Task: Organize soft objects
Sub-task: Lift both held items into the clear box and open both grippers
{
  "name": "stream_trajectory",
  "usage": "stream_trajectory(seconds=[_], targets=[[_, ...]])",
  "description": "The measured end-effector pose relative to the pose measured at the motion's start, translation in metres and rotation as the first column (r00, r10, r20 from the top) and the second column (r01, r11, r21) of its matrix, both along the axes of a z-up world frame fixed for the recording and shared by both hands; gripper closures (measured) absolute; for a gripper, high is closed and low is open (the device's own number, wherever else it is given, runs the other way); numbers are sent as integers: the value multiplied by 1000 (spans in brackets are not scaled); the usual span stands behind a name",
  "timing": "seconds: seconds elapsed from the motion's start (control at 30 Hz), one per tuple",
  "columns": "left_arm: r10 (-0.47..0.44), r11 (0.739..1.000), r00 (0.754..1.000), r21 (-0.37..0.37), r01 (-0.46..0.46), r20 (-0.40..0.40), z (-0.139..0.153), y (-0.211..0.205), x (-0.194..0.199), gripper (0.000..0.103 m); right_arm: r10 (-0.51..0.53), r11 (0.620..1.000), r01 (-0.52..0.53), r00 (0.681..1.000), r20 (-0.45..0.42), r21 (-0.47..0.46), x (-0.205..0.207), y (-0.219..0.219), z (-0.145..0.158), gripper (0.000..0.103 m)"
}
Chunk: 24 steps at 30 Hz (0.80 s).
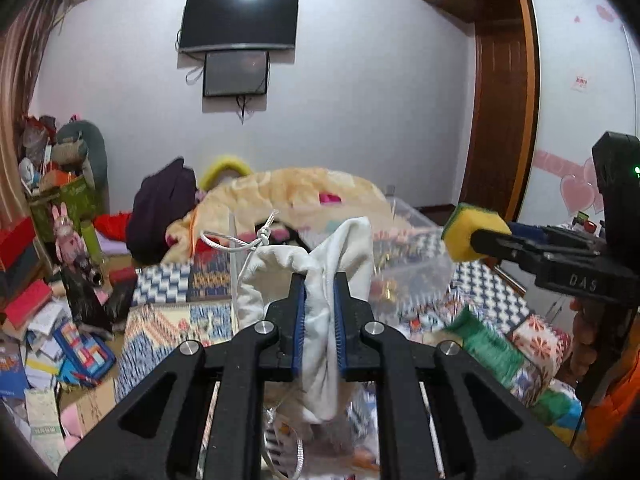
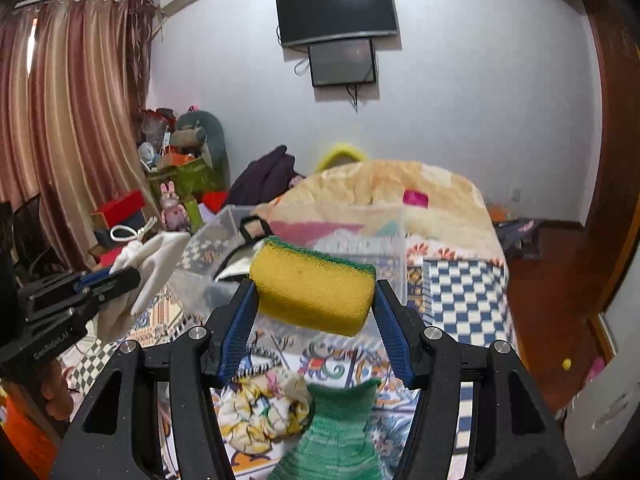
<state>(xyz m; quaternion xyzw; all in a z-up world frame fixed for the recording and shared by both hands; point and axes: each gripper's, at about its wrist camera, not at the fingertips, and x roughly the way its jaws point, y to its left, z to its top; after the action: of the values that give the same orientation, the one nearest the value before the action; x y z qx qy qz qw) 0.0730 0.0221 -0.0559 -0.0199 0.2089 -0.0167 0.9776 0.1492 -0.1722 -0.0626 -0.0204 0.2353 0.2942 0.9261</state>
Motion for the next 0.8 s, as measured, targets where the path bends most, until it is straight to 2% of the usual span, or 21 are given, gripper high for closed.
stream_trajectory(seconds=[0.17,0.4,0.8], targets=[[12,1000,1000,7,-12,22,15,1,18,91,-10,1000,10,1000,26,12,11,4,8,48],[26,1000,1000,-2,-26,10,21,7,51,91,-29,1000,28,1000,5,4,32,14,6,48],[0,999,991,-46,-6,-131,-9,4,112,91,-38,994,30,997,-74,-105,64,36,-22,47]])
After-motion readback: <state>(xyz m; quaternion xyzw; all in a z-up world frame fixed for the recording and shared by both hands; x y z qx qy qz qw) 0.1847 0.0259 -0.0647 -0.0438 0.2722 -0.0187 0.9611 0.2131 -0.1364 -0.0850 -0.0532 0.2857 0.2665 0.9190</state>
